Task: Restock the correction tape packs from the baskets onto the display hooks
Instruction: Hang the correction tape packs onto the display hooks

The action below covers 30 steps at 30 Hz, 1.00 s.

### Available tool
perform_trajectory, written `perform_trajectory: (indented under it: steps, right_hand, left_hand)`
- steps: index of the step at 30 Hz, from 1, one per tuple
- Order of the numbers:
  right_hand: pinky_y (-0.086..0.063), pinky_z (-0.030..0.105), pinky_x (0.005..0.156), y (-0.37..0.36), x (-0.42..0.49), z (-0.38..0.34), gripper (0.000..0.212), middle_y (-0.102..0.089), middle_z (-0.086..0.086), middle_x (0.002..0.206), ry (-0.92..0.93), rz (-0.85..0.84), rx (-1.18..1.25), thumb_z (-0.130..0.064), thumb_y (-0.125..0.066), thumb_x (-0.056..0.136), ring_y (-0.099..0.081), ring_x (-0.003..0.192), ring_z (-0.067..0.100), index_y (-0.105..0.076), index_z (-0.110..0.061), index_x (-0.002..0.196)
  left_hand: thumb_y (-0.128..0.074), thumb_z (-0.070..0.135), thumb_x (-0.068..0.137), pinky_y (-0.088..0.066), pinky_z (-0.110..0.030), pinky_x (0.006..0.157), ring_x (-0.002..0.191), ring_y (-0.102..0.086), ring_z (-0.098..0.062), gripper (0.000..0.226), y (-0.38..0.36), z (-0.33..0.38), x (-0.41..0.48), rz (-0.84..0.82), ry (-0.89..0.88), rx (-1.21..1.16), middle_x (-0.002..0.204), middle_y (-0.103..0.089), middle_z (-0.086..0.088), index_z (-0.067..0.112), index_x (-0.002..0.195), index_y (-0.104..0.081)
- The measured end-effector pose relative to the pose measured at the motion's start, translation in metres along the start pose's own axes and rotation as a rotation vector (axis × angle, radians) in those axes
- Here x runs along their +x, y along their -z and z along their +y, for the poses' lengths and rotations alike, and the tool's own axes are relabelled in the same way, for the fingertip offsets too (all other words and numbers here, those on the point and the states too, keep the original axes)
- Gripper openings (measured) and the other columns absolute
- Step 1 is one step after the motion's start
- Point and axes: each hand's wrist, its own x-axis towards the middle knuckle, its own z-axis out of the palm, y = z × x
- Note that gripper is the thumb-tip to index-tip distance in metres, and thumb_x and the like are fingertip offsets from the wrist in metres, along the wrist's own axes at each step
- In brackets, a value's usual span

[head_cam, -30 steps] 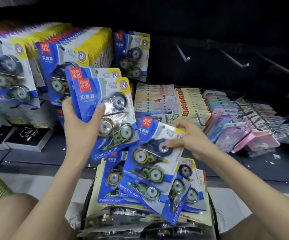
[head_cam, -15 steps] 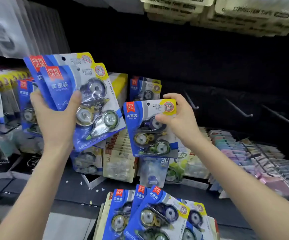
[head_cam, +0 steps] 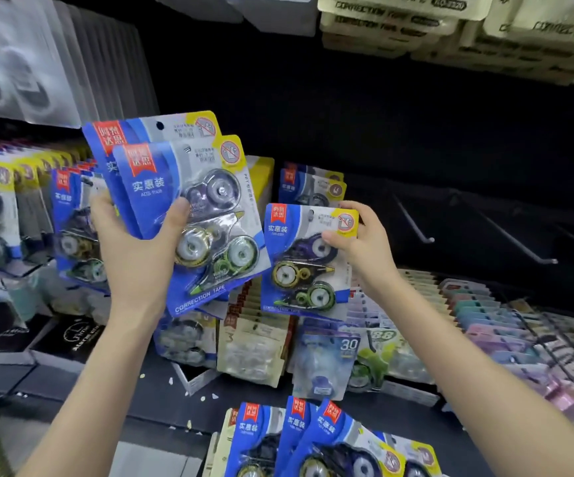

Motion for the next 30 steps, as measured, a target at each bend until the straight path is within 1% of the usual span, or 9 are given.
perform_trajectory:
  steps: [6, 9, 12, 15, 20, 22, 25, 28, 30]
  right_hand:
    - [-0.059, 0.038, 0.085, -0.008, 0.057, 0.024, 0.057, -0.068, 0.009, 0.115, -0.026, 0.093, 0.08, -0.002, -0.072, 0.084, -0.069, 0.1, 0.02, -0.045, -0.015, 0.133]
    - [-0.056, 0.027, 0.084, -0.015, 0.091, 0.034, 0.054, -0.066, 0.009, 0.116, -0.011, 0.17, 0.043, 0.002, -0.071, 0.085, -0.066, 0.097, 0.014, -0.046, -0.011, 0.132]
    - [-0.052, 0.03, 0.091, -0.021, 0.12, 0.045, 0.047, -0.064, 0.006, 0.114, 0.027, 0.231, -0.019, 0.003, -0.07, 0.085, -0.063, 0.106, 0.02, -0.051, -0.01, 0.126]
    - [-0.048, 0.026, 0.089, -0.025, 0.141, 0.056, 0.048, -0.063, 0.003, 0.118, 0.032, 0.275, -0.04, -0.001, -0.07, 0.086, -0.06, 0.109, 0.017, -0.054, -0.012, 0.129]
    - [-0.047, 0.028, 0.092, -0.024, 0.157, 0.072, 0.046, -0.064, 0.003, 0.127, -0.017, 0.256, -0.068, -0.011, -0.07, 0.09, -0.059, 0.117, 0.02, -0.055, -0.014, 0.133]
    - [-0.048, 0.03, 0.092, -0.023, 0.153, 0.071, 0.05, -0.063, 0.005, 0.128, -0.062, 0.235, -0.104, -0.016, -0.067, 0.092, -0.06, 0.117, 0.022, -0.05, -0.017, 0.139]
    - [-0.046, 0.032, 0.097, -0.015, 0.131, 0.052, 0.071, -0.057, 0.007, 0.135, -0.12, 0.329, -0.189, -0.036, -0.065, 0.093, -0.055, 0.124, 0.024, -0.031, -0.019, 0.152]
    - [-0.041, 0.011, 0.08, -0.01, 0.081, 0.003, 0.056, -0.06, -0.012, 0.113, 0.018, 0.378, -0.088, -0.043, -0.059, 0.095, -0.057, 0.111, 0.006, -0.045, -0.018, 0.144]
    - [-0.044, 0.006, 0.076, -0.014, 0.042, -0.034, 0.041, -0.059, -0.019, 0.103, 0.198, 0.29, -0.093, -0.04, -0.061, 0.094, -0.057, 0.096, -0.008, -0.057, -0.02, 0.13]
  left_hand:
    - [-0.075, 0.037, 0.076, -0.052, -0.046, 0.098, 0.103, -0.068, -0.013, 0.042, -0.006, -0.011, 0.008, -0.026, 0.063, -0.029, 0.109, -0.069, 0.012, 0.038, 0.107, -0.047]
    - [-0.082, 0.041, 0.077, -0.052, -0.053, 0.097, 0.103, -0.068, -0.019, 0.046, -0.01, -0.017, 0.015, -0.037, 0.081, -0.033, 0.11, -0.07, 0.007, 0.038, 0.107, -0.048]
    - [-0.082, 0.045, 0.074, -0.053, -0.049, 0.096, 0.099, -0.069, -0.014, 0.049, -0.018, -0.019, 0.025, -0.052, 0.083, -0.021, 0.108, -0.07, 0.007, 0.037, 0.108, -0.047]
    - [-0.084, 0.041, 0.074, -0.054, -0.044, 0.095, 0.095, -0.069, -0.01, 0.051, -0.024, -0.02, 0.032, -0.081, 0.064, -0.028, 0.101, -0.071, 0.015, 0.036, 0.109, -0.047]
    - [-0.076, 0.049, 0.065, -0.052, -0.052, 0.096, 0.095, -0.069, -0.014, 0.056, -0.024, -0.022, 0.035, -0.081, 0.083, -0.067, 0.101, -0.072, 0.014, 0.035, 0.11, -0.048]
    - [-0.077, 0.049, 0.065, -0.052, -0.055, 0.095, 0.096, -0.069, -0.016, 0.056, -0.023, -0.02, 0.034, -0.076, 0.091, -0.068, 0.102, -0.072, 0.012, 0.033, 0.11, -0.048]
    - [-0.079, 0.048, 0.066, -0.052, -0.056, 0.094, 0.101, -0.069, -0.022, 0.054, -0.021, -0.015, 0.03, -0.059, 0.087, -0.075, 0.106, -0.072, 0.009, 0.033, 0.108, -0.049]
    - [-0.083, 0.034, 0.074, -0.056, -0.046, 0.091, 0.097, -0.07, -0.014, 0.049, -0.015, -0.007, 0.022, -0.032, 0.046, -0.09, 0.102, -0.073, 0.014, 0.032, 0.109, -0.048]
    - [-0.075, 0.024, 0.074, -0.058, -0.039, 0.088, 0.093, -0.07, -0.008, 0.044, -0.011, -0.002, 0.016, -0.024, 0.01, -0.108, 0.099, -0.073, 0.017, 0.031, 0.108, -0.047]
